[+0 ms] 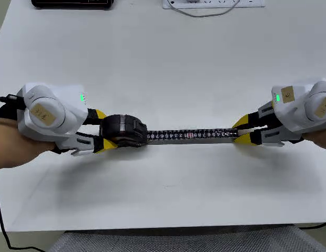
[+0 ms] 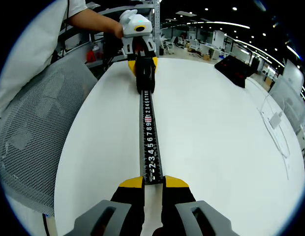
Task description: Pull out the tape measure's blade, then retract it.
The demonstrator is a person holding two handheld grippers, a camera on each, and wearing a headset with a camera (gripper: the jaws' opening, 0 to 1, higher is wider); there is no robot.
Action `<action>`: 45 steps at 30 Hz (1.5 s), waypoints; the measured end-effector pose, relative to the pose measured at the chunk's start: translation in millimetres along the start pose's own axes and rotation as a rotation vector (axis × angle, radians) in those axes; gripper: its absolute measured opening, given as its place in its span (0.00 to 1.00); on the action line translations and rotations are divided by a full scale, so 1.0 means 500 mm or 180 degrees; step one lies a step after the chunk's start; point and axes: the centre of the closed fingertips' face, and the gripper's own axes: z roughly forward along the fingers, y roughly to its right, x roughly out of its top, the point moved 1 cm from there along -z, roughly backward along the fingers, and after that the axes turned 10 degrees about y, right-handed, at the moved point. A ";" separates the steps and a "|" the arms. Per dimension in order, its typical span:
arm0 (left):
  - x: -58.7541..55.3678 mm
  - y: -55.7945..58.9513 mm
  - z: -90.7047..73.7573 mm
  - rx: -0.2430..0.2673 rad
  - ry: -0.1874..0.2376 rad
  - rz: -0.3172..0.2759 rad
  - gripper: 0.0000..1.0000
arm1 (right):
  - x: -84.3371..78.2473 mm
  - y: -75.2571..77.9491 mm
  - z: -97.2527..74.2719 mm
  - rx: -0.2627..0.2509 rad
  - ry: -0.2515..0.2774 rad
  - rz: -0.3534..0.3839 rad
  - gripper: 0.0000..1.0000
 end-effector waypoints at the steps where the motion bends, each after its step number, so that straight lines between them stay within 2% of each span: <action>1: 0.000 0.000 0.000 -0.0001 -0.0001 0.0000 0.25 | -0.001 0.000 -0.002 0.0000 -0.0001 0.0003 0.08; 45: 0.000 0.000 -0.001 -0.0013 -0.0003 0.0015 0.25 | -0.048 0.006 -0.058 0.0044 -0.0239 0.0018 0.08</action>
